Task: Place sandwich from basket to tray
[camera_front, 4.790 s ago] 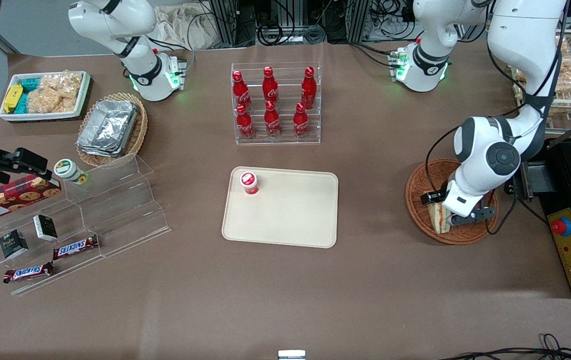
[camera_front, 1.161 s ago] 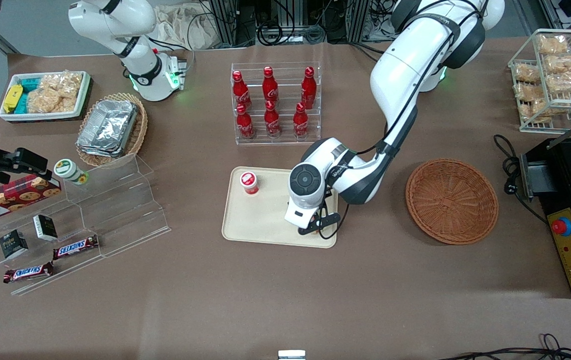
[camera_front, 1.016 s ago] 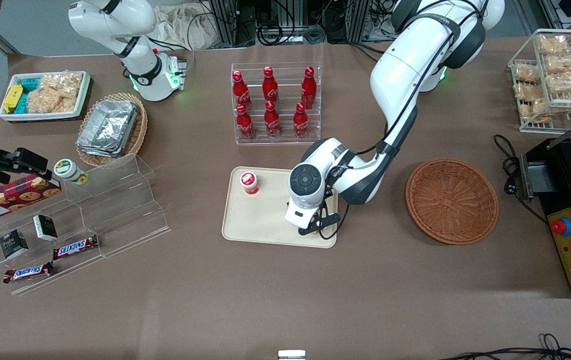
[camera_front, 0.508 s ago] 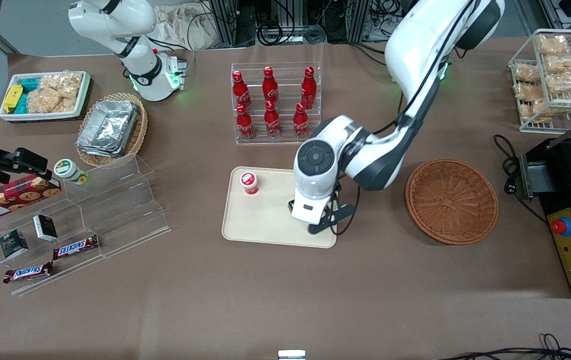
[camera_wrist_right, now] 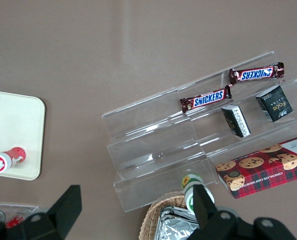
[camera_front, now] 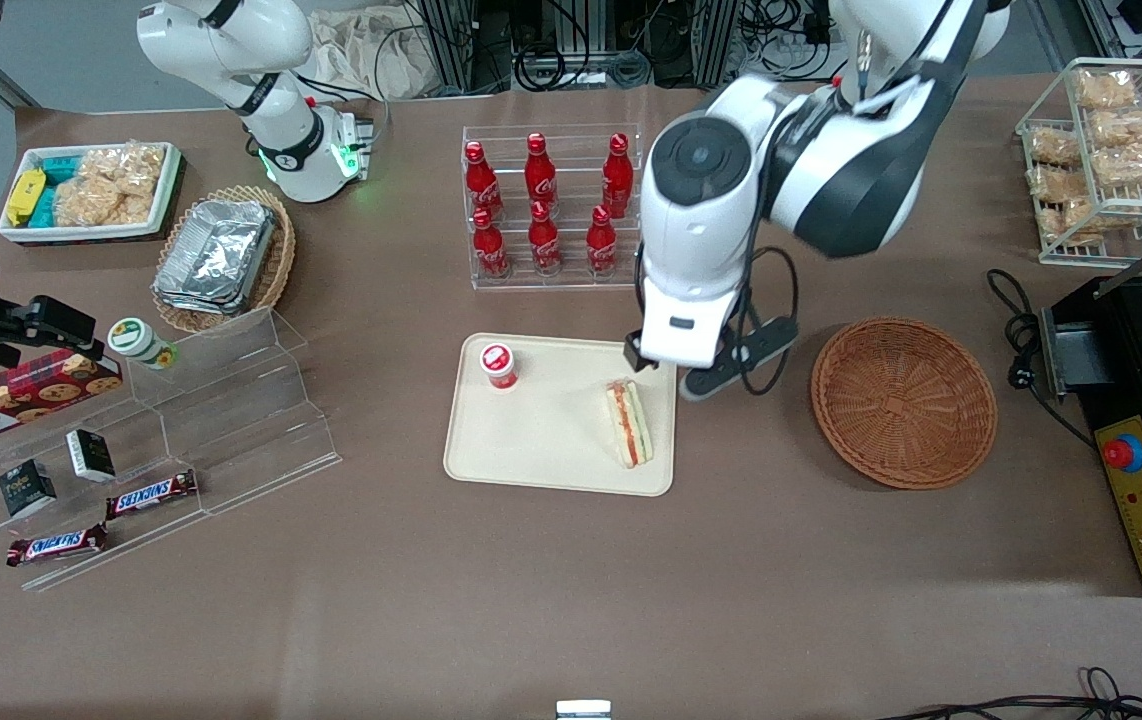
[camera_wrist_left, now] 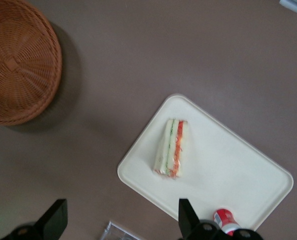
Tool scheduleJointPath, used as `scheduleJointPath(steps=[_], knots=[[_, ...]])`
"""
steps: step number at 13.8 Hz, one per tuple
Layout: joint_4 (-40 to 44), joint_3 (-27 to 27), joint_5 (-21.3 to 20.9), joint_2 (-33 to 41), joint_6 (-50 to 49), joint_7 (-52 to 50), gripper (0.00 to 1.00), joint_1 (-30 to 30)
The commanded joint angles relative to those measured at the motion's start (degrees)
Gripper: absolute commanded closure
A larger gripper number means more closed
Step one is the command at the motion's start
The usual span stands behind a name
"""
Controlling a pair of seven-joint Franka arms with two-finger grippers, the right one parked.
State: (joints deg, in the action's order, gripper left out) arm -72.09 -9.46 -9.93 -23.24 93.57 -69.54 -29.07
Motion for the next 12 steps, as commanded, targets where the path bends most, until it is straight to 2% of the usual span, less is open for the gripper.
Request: scheduleJointPath(steps=[1, 5, 6, 7, 12], knots=[[-6.91, 2.25, -0.36, 8.1, -0.14, -0.16, 0.0, -0.02], [-11.14, 4.45, 0.35, 13.82, -0.14, 4.22, 0.0, 0.24], [-12.19, 3.76, 0.7, 14.79, -0.14, 6.07, 0.0, 4.33], [-13.68, 0.53, 1.57, 15.93, 0.03, 7.91, 0.0, 7.94], [-20.53, -0.82, 2.9, 20.68, 0.56, 22.58, 0.0, 16.48]])
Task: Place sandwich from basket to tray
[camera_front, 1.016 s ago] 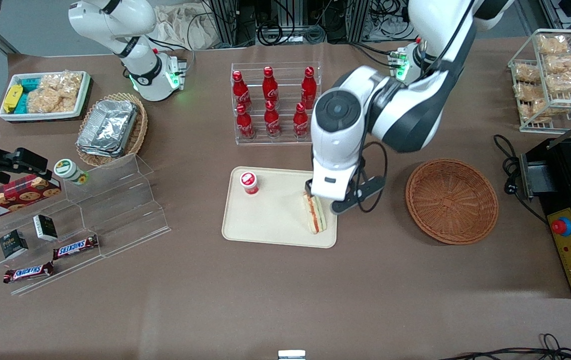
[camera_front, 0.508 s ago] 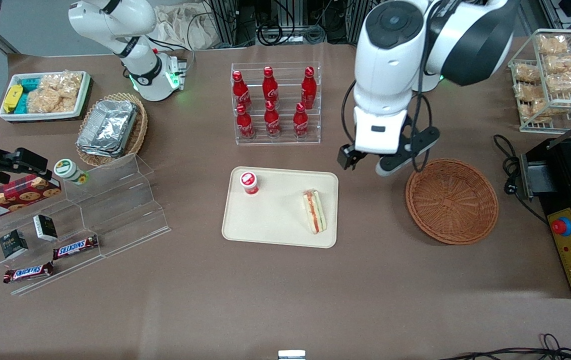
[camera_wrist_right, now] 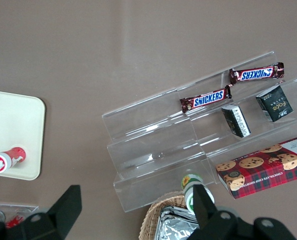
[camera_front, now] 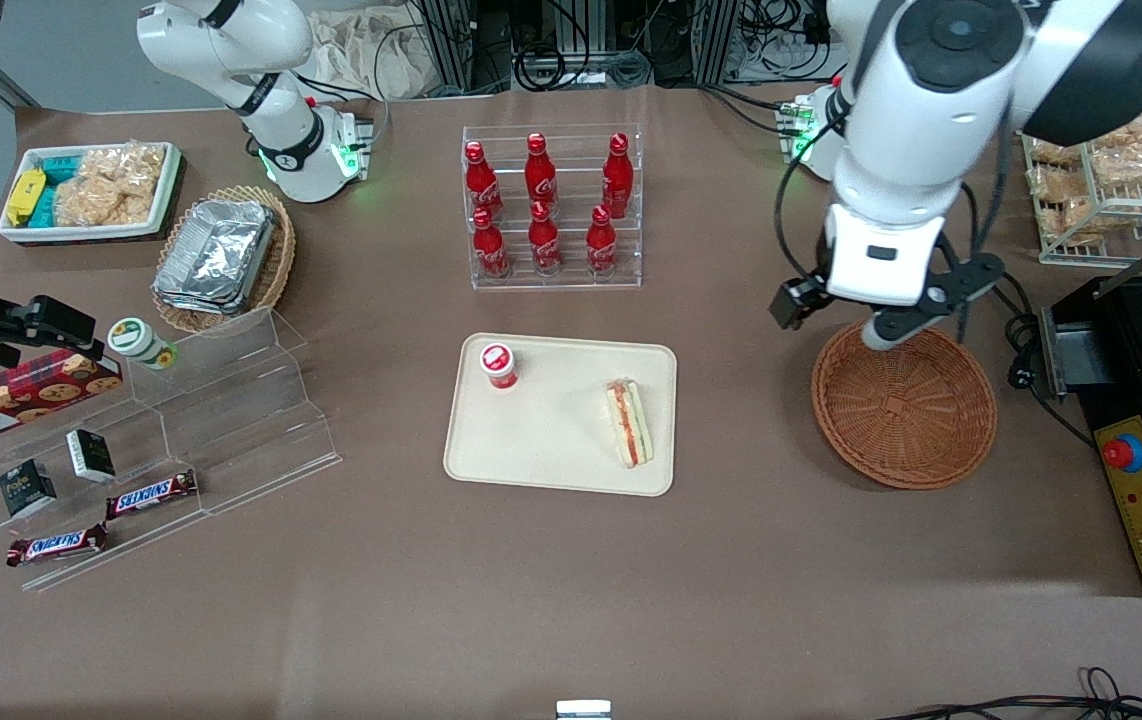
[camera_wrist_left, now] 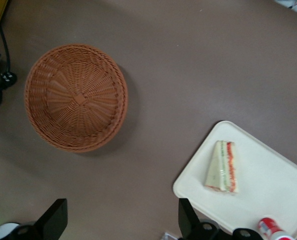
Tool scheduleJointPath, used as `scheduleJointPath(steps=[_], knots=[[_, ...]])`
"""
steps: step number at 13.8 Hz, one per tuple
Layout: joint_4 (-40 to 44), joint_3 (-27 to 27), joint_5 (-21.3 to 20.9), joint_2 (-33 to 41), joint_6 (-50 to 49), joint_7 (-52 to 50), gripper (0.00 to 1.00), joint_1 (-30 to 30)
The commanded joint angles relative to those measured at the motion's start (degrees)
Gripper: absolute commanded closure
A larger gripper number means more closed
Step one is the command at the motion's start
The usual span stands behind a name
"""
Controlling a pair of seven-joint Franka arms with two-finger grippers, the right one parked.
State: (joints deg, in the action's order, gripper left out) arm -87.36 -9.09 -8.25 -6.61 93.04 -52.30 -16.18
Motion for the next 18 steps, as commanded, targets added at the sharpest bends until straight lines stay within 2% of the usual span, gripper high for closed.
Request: scheduleJointPath(steps=[1, 4, 9, 14, 18], knots=[[-6.67, -1.11, 2.0, 5.28, 1.09, 9.19, 0.0, 5.01], [-10.27, -0.84, 2.88, 8.71, 1.18, 19.14, 0.0, 9.67], [-15.29, 7.05, 5.69, 13.9, 1.44, 32.32, 0.0, 9.33], [-19.86, 14.79, 5.79, 18.99, 1.62, 41.82, 0.0, 6.78], [-27.14, 17.18, 5.35, 25.23, 4.42, 44.91, 0.0, 6.78]])
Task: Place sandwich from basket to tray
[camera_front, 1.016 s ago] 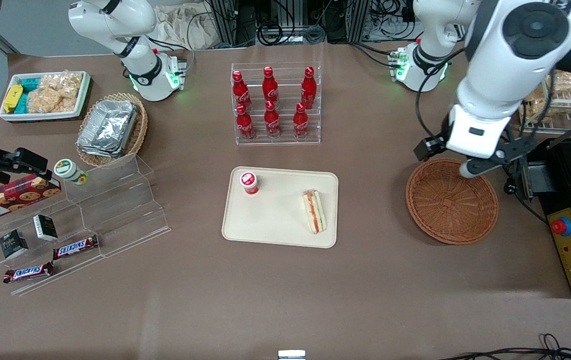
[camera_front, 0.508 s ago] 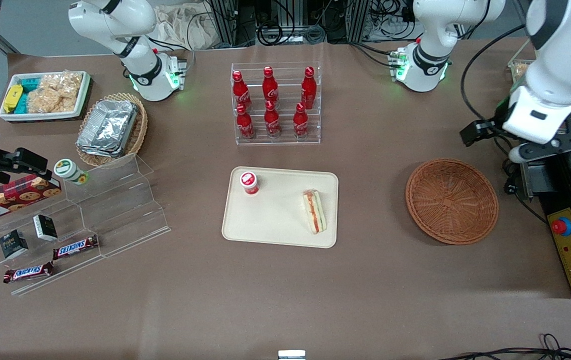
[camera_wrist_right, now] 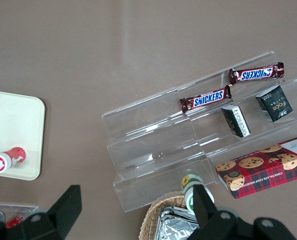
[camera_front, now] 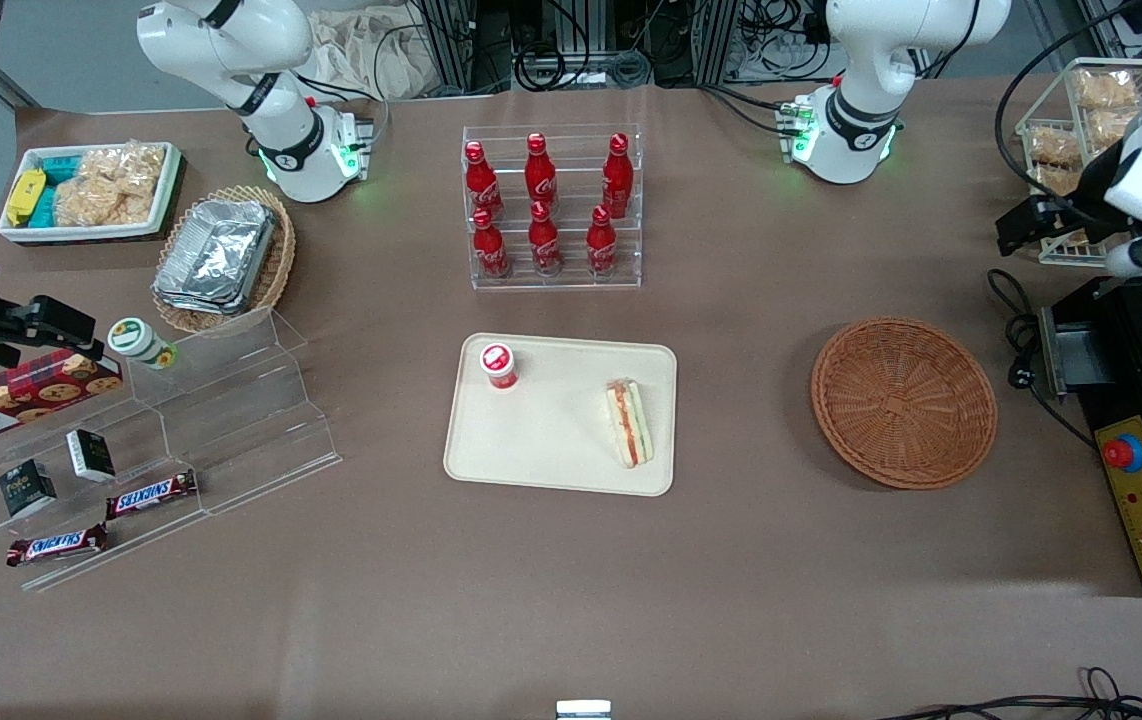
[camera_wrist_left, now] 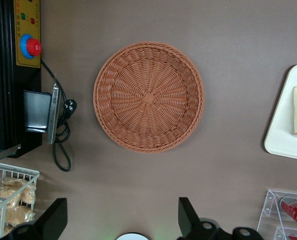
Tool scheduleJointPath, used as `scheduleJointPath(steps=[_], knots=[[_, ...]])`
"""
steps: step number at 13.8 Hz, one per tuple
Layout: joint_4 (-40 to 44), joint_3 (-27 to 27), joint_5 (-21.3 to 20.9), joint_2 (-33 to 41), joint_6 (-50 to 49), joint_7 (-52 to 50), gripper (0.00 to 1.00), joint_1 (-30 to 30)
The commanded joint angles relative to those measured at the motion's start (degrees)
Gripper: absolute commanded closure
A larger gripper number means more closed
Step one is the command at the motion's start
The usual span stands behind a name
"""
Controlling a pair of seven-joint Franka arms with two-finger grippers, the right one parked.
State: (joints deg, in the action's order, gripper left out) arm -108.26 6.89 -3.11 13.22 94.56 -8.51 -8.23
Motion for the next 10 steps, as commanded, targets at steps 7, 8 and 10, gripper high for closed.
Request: scheduleJointPath(steps=[7, 8, 10], knots=[[-9.42, 1.46, -0.84, 9.19, 4.67, 1.13, 0.0, -1.0], [-9.07, 1.29, -1.89, 8.93, 4.75, 1.22, 0.0, -1.09], [-8.11, 1.02, -2.7, 7.96, 4.85, 1.04, 0.0, -1.18]])
